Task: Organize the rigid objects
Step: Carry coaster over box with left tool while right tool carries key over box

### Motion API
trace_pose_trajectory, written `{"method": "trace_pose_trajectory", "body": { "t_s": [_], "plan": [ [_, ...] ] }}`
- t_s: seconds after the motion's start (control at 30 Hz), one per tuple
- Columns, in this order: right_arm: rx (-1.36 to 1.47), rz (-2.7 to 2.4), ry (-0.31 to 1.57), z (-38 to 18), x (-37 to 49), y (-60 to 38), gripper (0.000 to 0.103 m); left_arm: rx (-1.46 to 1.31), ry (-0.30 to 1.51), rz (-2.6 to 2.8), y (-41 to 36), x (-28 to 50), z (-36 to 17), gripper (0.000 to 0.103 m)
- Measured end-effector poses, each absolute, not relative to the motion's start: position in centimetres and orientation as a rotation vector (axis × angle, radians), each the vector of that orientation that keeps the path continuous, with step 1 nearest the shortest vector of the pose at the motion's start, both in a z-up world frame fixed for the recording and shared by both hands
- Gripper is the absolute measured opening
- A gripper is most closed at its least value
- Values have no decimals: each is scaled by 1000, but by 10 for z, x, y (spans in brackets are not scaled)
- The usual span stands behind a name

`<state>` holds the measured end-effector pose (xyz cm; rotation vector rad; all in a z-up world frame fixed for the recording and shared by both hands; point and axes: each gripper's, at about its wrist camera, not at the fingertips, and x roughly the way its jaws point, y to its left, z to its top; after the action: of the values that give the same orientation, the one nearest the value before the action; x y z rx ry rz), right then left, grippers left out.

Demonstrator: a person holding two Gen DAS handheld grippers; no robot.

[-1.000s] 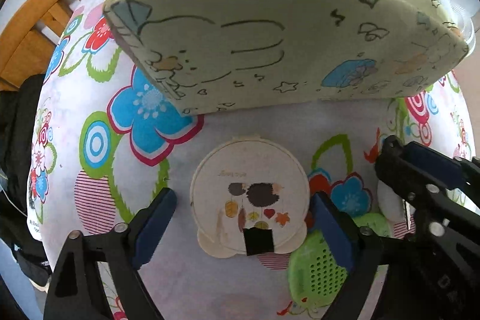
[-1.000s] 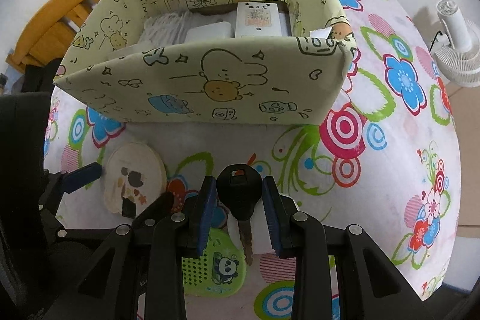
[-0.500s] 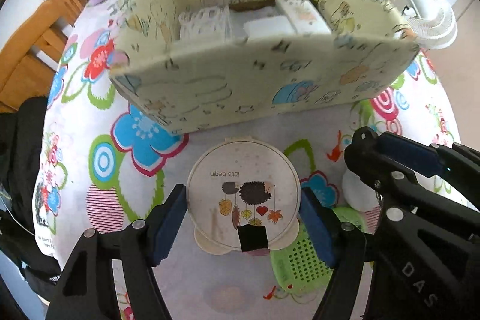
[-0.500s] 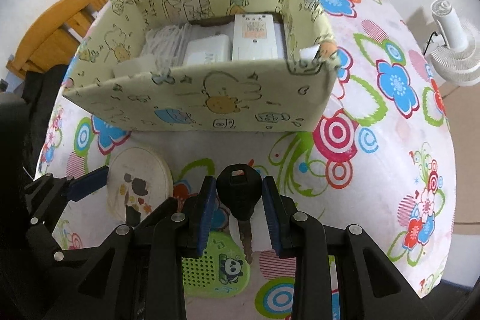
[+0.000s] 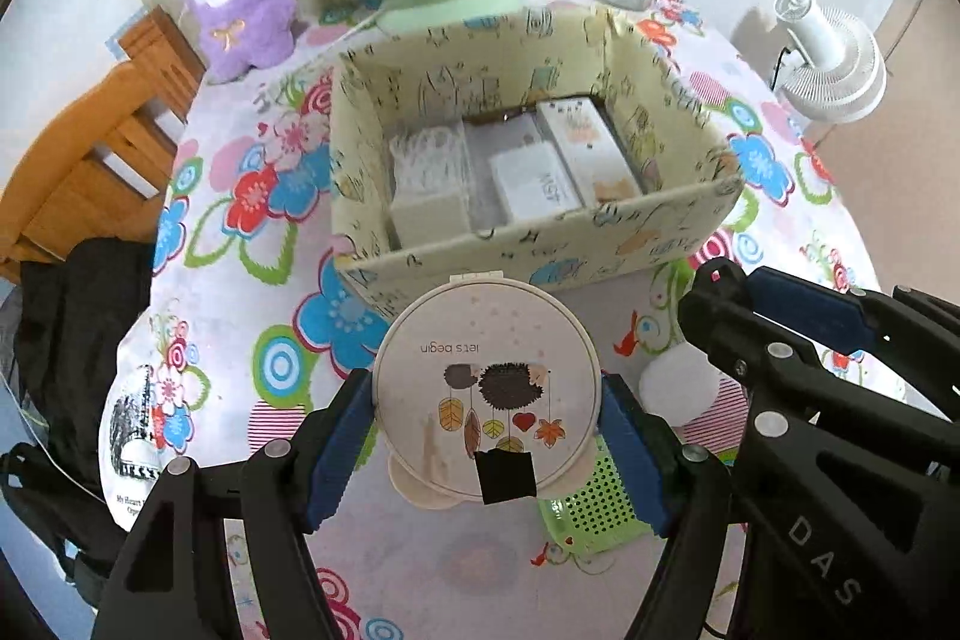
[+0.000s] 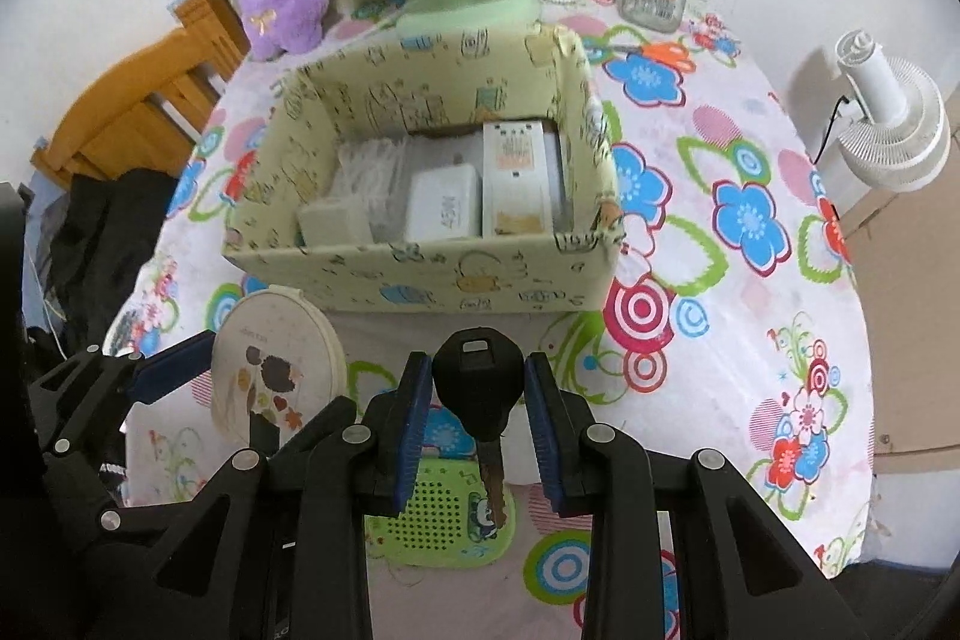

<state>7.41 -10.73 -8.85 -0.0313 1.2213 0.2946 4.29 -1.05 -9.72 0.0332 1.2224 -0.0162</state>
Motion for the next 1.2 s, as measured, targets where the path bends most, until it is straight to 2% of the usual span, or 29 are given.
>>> {"method": "trace_pose_trajectory", "body": {
  "t_s": [0.53,1.2],
  "plan": [
    [-30,304,1143,-42,77,-108,35,37,1143,-7,-5,53,-62,76],
    [-78,351,1116,-37,124,-99,35,-12,1131,12,3,95,-60,76]
  ]
}}
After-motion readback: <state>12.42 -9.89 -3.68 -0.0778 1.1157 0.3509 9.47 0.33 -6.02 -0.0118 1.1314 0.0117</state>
